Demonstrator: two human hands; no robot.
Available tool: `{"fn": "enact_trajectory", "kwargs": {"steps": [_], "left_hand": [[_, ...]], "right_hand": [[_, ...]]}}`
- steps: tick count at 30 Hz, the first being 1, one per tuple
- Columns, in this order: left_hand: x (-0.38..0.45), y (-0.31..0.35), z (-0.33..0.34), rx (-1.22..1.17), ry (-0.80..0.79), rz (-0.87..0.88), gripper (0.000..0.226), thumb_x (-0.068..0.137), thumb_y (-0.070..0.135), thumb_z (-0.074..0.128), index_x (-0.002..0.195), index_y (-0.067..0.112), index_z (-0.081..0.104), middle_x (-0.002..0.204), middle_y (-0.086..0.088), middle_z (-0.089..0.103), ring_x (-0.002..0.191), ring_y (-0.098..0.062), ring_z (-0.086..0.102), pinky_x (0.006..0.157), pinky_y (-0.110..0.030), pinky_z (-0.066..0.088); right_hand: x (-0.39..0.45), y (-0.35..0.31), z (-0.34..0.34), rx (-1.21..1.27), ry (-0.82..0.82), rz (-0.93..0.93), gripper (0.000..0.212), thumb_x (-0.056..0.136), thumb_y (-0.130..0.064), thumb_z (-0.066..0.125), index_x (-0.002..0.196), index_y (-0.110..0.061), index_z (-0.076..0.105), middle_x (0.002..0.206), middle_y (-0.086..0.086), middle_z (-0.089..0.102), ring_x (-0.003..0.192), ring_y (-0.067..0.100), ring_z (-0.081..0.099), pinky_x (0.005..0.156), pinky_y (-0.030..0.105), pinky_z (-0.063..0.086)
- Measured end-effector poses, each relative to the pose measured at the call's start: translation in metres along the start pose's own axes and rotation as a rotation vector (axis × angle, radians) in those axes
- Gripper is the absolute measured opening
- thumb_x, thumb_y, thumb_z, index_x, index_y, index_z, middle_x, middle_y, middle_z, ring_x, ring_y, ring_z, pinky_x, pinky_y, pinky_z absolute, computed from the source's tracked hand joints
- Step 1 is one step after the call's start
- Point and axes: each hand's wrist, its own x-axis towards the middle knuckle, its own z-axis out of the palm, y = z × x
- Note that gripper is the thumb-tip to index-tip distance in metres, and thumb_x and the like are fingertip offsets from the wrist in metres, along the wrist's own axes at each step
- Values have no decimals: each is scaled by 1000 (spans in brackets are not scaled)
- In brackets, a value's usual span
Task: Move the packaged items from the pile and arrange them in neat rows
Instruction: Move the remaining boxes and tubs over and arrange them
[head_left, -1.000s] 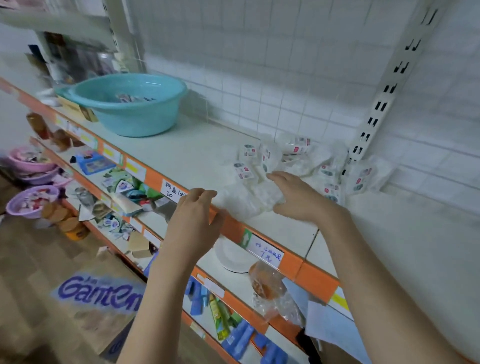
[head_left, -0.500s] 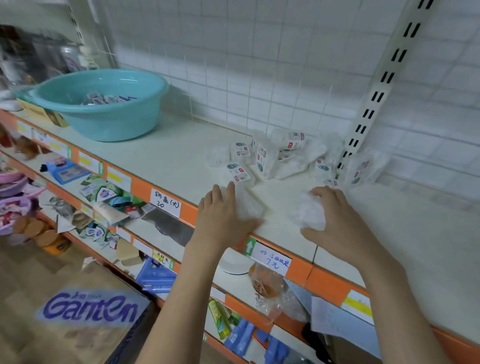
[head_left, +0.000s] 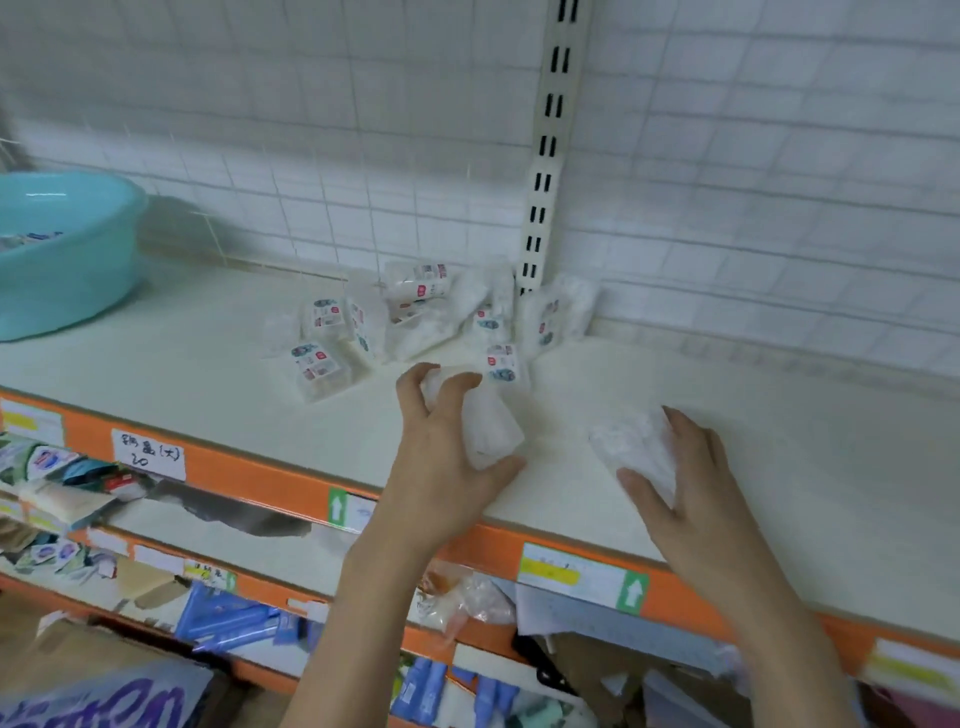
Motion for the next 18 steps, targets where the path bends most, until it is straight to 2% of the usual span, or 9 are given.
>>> {"fn": "enact_trajectory", "kwargs": {"steps": [2,3,5,6,8,10,12,14,18], "left_hand": [[-7,23,28,-82,25,35,63,73,43,72,124,19,45,130,0,18,113,4,29,85,0,26],[-11,36,42,-108,39,53,56,78,43,68,124,18,47,131,-1,21,102,10,37,80,1,28],[-20,64,74,-121,76,100,44,85,24,64,125,15,49,136,-8,24,83,14,47,71,3,32],[-25,80,90,-123,97,127,46,84,11,63,127,14,46,138,-11,23,87,19,45,70,4,32],[-37,110,124,-146,111,175,68,79,-6,62,136,17,33,139,-16,22,100,28,32,79,6,28],[-52,141,156,-203,99,156,82,77,-9,63,140,21,20,133,-12,34,108,12,36,90,-2,28],[-68,168,182,-186,108,185,71,76,-9,62,134,21,35,119,-5,49,103,-2,43,90,-3,29],[-80,188,203,-137,144,261,54,72,-10,59,114,21,46,103,2,53,92,-6,47,84,0,31],[-91,217,221,-155,129,284,46,68,-10,50,97,24,42,92,1,54,83,-9,50,73,-4,36]], "right_hand": [[-11,23,-29,-42,108,17,53,82,-14,66,129,-9,43,111,-2,37,99,10,42,83,13,28],[-17,35,-44,-66,163,25,48,79,-13,70,122,-8,49,108,-1,41,94,12,44,81,18,32],[-31,62,-77,-120,274,-8,38,72,-7,75,106,-6,57,99,1,46,87,17,48,75,25,35],[-38,76,-93,-141,315,-44,34,71,-4,74,101,-8,58,96,3,48,86,20,48,75,26,35],[-55,105,-125,-191,352,-117,29,71,-6,60,97,-18,54,97,8,51,91,24,47,79,26,34],[-72,130,-154,-211,365,-153,34,66,-15,43,97,-24,50,105,10,49,99,23,44,87,22,33],[-87,148,-178,-160,367,-158,36,66,-16,39,98,-25,50,111,7,43,105,15,40,93,8,28],[-98,163,-196,-110,360,-162,34,66,-15,38,98,-24,49,113,6,40,106,9,38,93,1,25],[-111,190,-221,-14,383,-138,27,66,-18,41,93,-20,44,112,4,40,106,5,40,88,-1,30]]}}
